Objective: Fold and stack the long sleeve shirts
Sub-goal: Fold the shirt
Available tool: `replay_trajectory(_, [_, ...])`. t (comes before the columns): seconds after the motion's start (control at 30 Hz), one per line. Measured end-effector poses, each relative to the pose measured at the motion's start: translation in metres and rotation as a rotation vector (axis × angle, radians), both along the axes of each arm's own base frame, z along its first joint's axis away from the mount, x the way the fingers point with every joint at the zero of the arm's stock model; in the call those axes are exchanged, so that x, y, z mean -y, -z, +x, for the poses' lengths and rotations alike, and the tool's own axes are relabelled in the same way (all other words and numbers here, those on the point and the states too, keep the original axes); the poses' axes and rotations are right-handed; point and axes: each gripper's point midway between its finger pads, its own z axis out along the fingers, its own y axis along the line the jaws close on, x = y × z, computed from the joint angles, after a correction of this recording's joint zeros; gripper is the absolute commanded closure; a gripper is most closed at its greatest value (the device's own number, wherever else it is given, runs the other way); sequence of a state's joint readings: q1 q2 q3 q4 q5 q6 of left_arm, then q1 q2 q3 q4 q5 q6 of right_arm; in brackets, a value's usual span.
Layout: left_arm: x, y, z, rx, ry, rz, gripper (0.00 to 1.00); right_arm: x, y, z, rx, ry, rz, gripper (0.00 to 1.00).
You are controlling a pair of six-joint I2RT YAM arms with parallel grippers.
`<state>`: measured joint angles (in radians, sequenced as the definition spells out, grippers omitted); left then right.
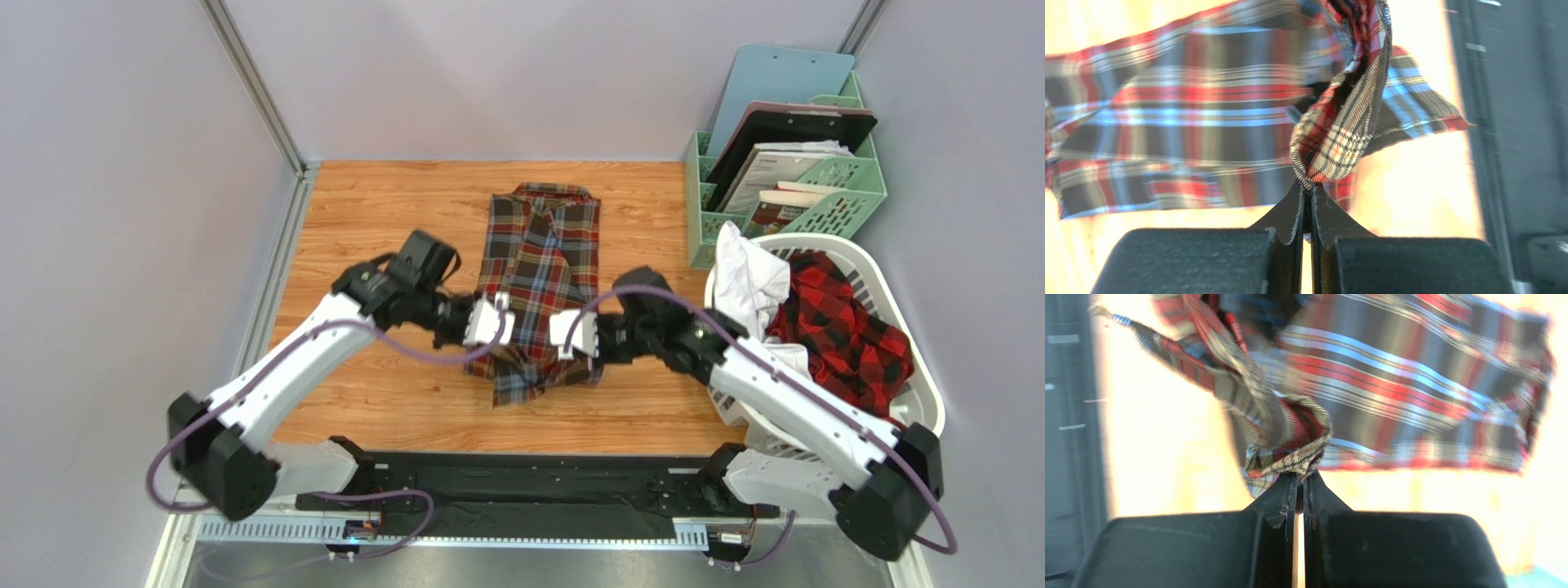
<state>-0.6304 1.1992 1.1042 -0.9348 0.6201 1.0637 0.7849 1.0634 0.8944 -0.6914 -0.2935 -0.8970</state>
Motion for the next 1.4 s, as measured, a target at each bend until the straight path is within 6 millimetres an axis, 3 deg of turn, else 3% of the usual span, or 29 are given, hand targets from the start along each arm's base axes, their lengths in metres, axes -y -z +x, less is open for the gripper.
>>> replay_trajectory(0.1, [0.01, -0.012, 0.064, -0.019, -0.08, -0.019, 1.0, 0.002, -0.007, 0.059, -0.007, 0.075, 0.004, 1.0])
replay_trajectory(0.2, [0.015, -0.007, 0.127, -0.052, -0.143, -0.028, 1.0, 0.001, -0.003, 0.119, -0.03, 0.128, 0.006, 1.0])
replay_trajectory(0.3, [0.013, 0.021, 0.177, -0.098, -0.201, -0.007, 0.99, 0.001, 0.013, 0.173, -0.048, 0.173, 0.008, 1.0])
replay_trajectory(0.37, [0.008, 0.048, 0.2, -0.139, -0.235, 0.024, 0.97, 0.004, 0.043, 0.199, -0.092, 0.197, -0.016, 1.0])
replay_trajectory(0.4, [0.005, 0.064, 0.21, -0.163, -0.251, 0.042, 0.96, 0.008, 0.045, 0.202, -0.096, 0.207, -0.018, 1.0])
replay_trajectory(0.53, [-0.001, 0.113, 0.223, -0.253, -0.298, 0.101, 0.87, 0.014, 0.088, 0.206, -0.174, 0.221, -0.064, 0.96])
replay_trajectory(0.6, [-0.002, 0.126, 0.222, -0.287, -0.316, 0.12, 0.79, 0.016, 0.098, 0.204, -0.191, 0.223, -0.075, 0.84])
replay_trajectory(0.63, [-0.003, 0.129, 0.223, -0.298, -0.331, 0.127, 0.73, 0.017, 0.1, 0.202, -0.196, 0.227, -0.077, 0.72])
replay_trajectory(0.67, [-0.003, 0.13, 0.225, -0.298, -0.341, 0.129, 0.69, 0.018, 0.1, 0.203, -0.199, 0.234, -0.076, 0.51])
replay_trajectory(0.73, [-0.004, 0.123, 0.232, -0.302, -0.386, 0.12, 0.62, 0.019, 0.097, 0.207, -0.196, 0.264, -0.07, 0.36])
replay_trajectory(0.9, [-0.017, 0.08, 0.275, -0.271, -0.561, 0.02, 0.48, 0.03, 0.066, 0.232, -0.181, 0.391, -0.032, 0.36])
replay_trajectory(0.97, [-0.038, 0.061, 0.287, -0.291, -0.672, -0.037, 0.47, 0.037, 0.046, 0.245, -0.175, 0.457, 0.007, 0.45])
replay_trajectory(1.03, [-0.056, 0.047, 0.288, -0.304, -0.748, -0.084, 0.47, 0.04, 0.025, 0.247, -0.188, 0.519, 0.058, 0.51])
replay_trajectory(1.1, [-0.074, 0.039, 0.269, -0.351, -0.814, -0.115, 0.47, 0.041, 0.004, 0.237, -0.243, 0.578, 0.125, 0.6])
replay_trajectory(1.17, [-0.076, 0.033, 0.238, -0.4, -0.843, -0.143, 0.47, 0.031, -0.008, 0.222, -0.299, 0.598, 0.175, 0.65])
replay_trajectory(1.27, [-0.046, 0.028, 0.194, -0.483, -0.8, -0.179, 0.48, 0.005, -0.009, 0.196, -0.424, 0.602, 0.235, 0.67])
replay_trajectory(1.4, [0.005, 0.036, 0.158, -0.638, -0.722, -0.192, 0.48, -0.021, 0.023, 0.162, -0.663, 0.637, 0.261, 0.68])
